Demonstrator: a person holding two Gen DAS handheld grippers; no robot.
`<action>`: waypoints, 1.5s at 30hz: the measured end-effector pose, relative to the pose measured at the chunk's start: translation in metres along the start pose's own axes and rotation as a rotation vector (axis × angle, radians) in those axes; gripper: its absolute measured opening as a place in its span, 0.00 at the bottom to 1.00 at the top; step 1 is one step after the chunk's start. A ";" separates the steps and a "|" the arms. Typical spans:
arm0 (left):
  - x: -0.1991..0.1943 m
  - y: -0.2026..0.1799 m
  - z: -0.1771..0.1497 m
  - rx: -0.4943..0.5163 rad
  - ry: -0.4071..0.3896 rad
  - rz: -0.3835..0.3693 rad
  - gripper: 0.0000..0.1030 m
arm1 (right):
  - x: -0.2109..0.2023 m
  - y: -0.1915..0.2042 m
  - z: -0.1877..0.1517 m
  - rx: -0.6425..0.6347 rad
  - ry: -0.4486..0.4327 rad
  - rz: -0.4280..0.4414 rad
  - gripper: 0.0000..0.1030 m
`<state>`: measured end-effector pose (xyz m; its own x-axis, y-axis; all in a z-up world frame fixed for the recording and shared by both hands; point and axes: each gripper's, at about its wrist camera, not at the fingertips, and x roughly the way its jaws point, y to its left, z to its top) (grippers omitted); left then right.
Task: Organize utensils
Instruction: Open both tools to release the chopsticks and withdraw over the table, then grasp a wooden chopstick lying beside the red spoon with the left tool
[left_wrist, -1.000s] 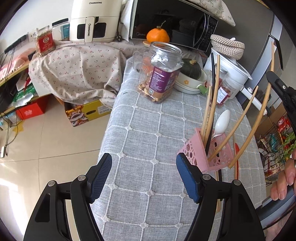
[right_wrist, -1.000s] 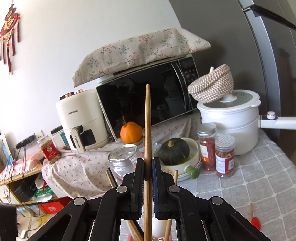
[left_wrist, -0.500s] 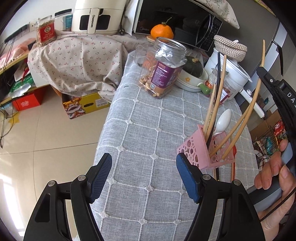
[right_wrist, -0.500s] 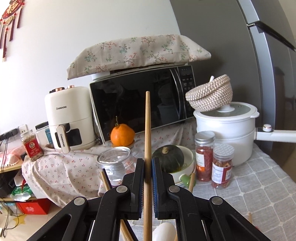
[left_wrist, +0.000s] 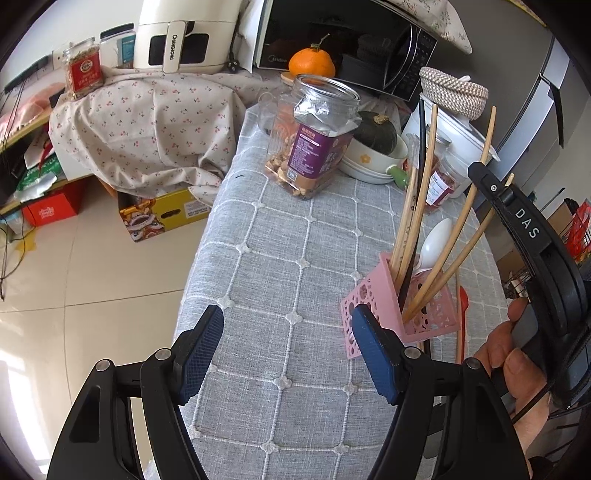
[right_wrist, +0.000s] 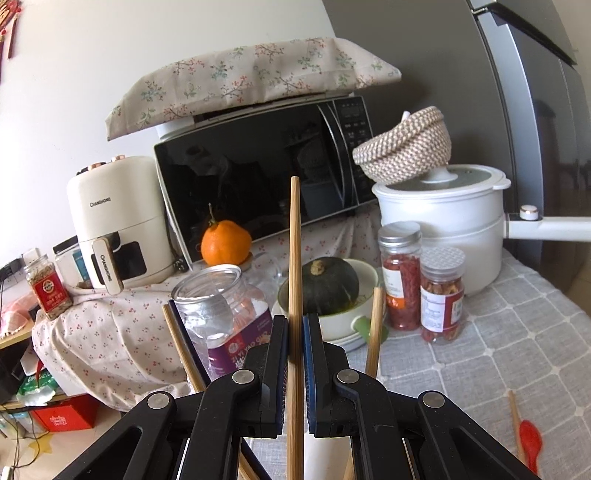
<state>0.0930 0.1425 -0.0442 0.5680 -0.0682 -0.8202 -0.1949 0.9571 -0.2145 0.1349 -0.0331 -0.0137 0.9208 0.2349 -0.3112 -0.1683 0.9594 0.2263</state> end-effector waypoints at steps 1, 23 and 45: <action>0.000 0.000 0.000 0.000 0.001 0.000 0.72 | -0.001 -0.002 -0.001 0.011 0.011 0.007 0.07; -0.014 -0.053 -0.017 0.138 -0.026 -0.023 0.72 | -0.067 -0.078 0.029 0.012 0.244 0.068 0.64; 0.011 -0.194 -0.079 0.428 0.107 -0.122 0.72 | -0.082 -0.218 0.018 0.101 0.538 -0.118 0.75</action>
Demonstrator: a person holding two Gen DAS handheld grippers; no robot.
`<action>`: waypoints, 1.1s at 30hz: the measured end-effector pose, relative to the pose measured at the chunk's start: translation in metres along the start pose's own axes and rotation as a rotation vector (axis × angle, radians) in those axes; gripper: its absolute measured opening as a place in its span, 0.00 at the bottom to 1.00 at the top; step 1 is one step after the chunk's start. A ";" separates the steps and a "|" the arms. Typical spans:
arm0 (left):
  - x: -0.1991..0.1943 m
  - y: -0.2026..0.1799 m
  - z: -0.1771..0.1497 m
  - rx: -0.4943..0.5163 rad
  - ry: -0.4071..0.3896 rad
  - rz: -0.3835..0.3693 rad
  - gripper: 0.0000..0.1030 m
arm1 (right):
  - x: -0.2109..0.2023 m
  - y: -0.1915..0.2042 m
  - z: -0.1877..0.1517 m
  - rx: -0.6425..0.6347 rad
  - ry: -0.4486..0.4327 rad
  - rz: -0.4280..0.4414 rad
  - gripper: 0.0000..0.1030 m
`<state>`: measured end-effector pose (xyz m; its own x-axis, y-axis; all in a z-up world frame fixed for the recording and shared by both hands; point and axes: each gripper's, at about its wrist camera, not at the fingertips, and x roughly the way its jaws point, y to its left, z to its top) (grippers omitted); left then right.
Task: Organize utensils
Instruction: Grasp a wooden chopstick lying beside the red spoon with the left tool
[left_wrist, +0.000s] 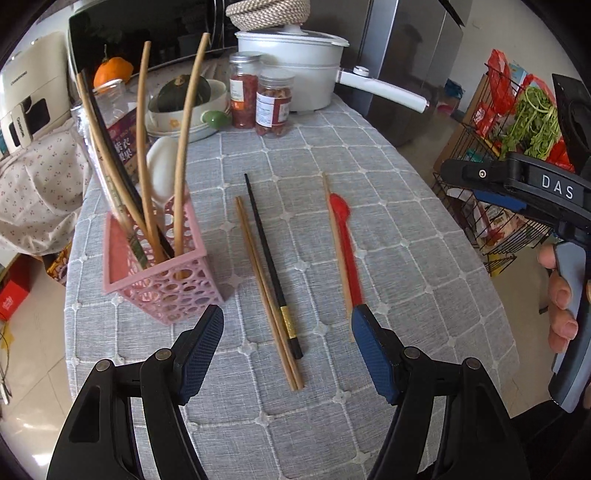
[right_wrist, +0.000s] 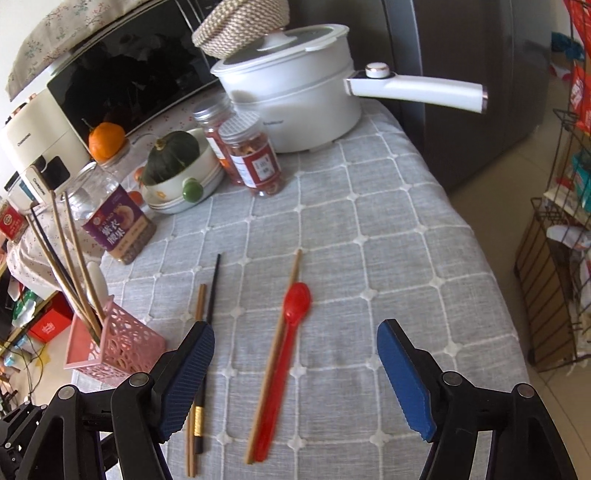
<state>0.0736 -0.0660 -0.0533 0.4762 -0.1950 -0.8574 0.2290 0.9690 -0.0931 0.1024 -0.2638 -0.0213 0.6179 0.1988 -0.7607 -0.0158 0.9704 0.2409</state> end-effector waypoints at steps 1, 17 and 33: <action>0.005 -0.007 0.002 0.009 0.012 -0.001 0.72 | 0.001 -0.006 0.000 0.009 0.009 -0.006 0.75; 0.109 -0.051 0.110 -0.059 0.141 -0.030 0.22 | 0.017 -0.076 0.003 0.104 0.125 -0.033 0.75; 0.189 -0.041 0.161 -0.176 0.198 0.032 0.11 | 0.032 -0.094 0.008 0.141 0.161 -0.047 0.75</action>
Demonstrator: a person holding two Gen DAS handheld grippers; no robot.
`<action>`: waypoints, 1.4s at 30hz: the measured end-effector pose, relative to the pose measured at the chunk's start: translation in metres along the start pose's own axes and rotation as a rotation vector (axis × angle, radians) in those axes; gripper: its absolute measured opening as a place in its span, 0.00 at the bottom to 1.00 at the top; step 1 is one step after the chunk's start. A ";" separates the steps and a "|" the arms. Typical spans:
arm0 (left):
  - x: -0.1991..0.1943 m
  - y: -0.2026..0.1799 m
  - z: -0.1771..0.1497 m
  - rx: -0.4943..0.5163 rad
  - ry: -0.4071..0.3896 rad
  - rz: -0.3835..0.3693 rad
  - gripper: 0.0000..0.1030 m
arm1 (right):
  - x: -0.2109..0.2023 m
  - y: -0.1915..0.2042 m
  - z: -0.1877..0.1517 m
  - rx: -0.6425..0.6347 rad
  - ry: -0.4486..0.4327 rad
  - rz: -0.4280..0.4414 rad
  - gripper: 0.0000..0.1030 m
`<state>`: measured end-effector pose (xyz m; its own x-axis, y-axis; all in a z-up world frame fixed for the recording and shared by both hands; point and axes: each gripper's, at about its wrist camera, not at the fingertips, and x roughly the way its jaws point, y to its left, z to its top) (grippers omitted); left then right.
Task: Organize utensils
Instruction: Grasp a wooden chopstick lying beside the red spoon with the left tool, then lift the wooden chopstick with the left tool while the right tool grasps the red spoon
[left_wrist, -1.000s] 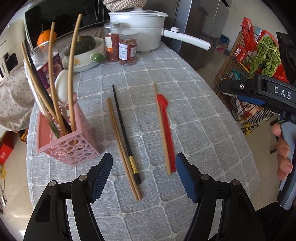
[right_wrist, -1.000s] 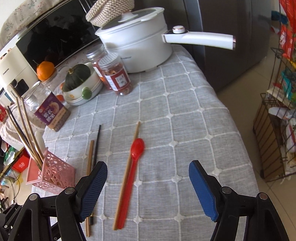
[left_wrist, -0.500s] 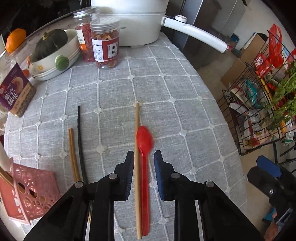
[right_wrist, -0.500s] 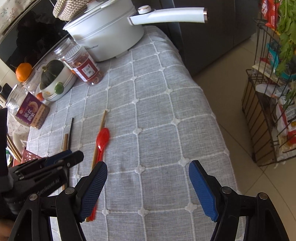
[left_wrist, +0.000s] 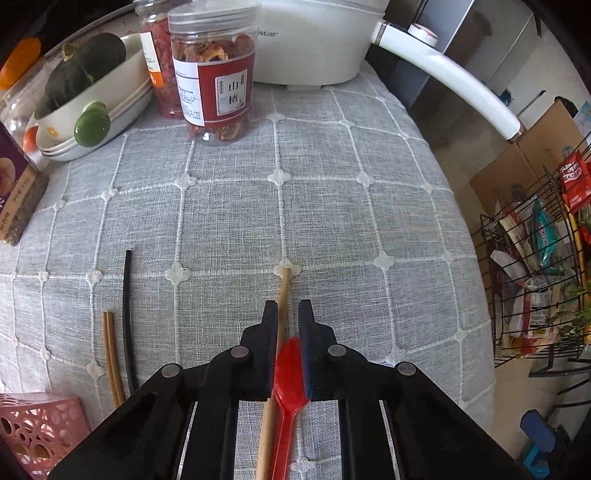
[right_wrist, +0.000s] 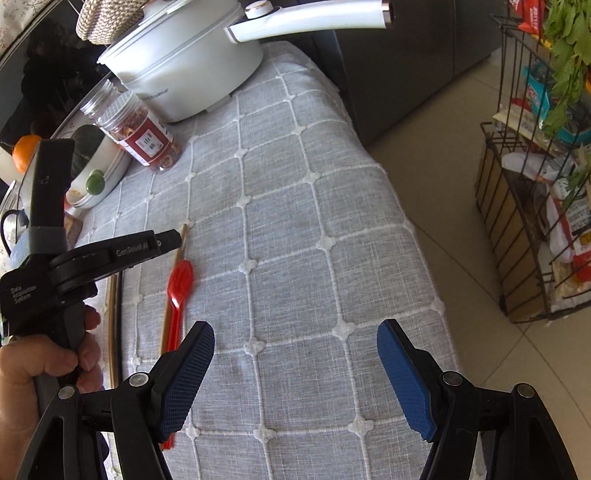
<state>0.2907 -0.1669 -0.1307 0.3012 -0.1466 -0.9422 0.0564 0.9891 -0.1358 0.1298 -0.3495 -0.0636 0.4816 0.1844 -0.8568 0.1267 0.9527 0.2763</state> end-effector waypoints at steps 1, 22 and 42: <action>0.007 0.001 0.000 0.002 0.020 0.018 0.10 | 0.000 0.000 0.000 0.001 0.001 0.001 0.75; -0.136 0.025 -0.072 0.155 -0.252 -0.008 0.05 | 0.007 0.026 -0.004 -0.042 0.013 -0.003 0.75; -0.219 0.110 -0.151 0.092 -0.435 -0.130 0.05 | 0.067 0.085 -0.002 -0.120 0.095 -0.044 0.75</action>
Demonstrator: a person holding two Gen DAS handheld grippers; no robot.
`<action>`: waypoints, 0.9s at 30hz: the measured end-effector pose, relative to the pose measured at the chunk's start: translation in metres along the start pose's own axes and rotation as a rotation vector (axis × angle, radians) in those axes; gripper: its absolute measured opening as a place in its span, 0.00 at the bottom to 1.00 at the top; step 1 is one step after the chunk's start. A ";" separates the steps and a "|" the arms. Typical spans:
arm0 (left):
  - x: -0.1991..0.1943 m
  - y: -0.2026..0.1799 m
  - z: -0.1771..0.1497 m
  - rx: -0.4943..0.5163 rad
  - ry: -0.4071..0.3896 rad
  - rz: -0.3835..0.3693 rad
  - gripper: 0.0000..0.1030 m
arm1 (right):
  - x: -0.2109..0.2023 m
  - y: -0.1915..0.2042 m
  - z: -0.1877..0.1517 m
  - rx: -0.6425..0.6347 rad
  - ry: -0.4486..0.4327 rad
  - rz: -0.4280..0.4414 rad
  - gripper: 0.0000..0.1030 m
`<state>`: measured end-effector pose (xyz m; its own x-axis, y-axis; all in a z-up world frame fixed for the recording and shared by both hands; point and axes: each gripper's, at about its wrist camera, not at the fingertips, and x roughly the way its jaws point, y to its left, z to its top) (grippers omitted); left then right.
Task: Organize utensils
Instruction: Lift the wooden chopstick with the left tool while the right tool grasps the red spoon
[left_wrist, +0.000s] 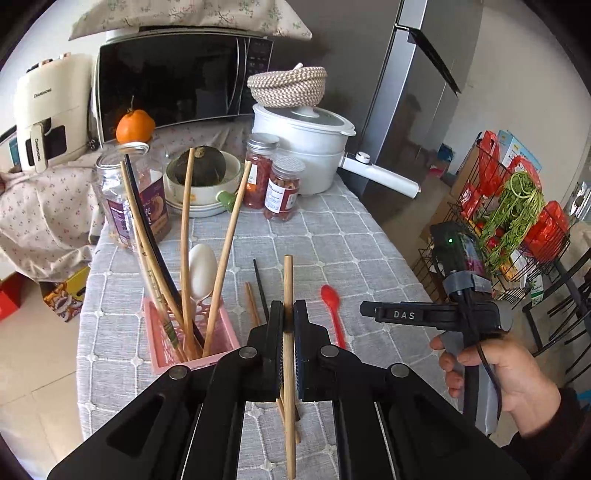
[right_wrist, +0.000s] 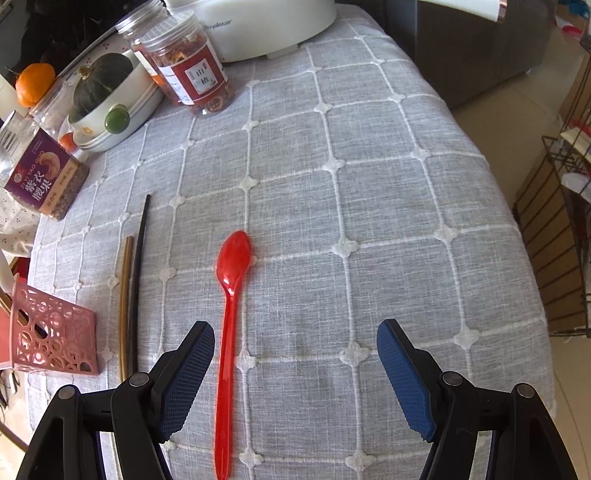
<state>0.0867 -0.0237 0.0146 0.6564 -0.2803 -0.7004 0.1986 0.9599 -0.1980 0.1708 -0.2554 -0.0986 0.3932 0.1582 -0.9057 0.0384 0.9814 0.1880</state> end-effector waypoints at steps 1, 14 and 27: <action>-0.002 0.003 0.000 0.000 -0.006 0.004 0.05 | 0.005 0.003 0.002 -0.001 0.007 -0.002 0.74; -0.012 0.037 0.000 -0.052 -0.011 -0.005 0.05 | 0.062 0.055 0.020 -0.140 0.050 -0.063 0.52; -0.027 0.042 0.002 -0.065 -0.059 -0.005 0.05 | 0.039 0.064 0.021 -0.179 -0.063 -0.066 0.27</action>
<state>0.0787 0.0243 0.0261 0.6976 -0.2838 -0.6579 0.1559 0.9563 -0.2472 0.2080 -0.1893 -0.1136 0.4525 0.0916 -0.8870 -0.0955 0.9940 0.0539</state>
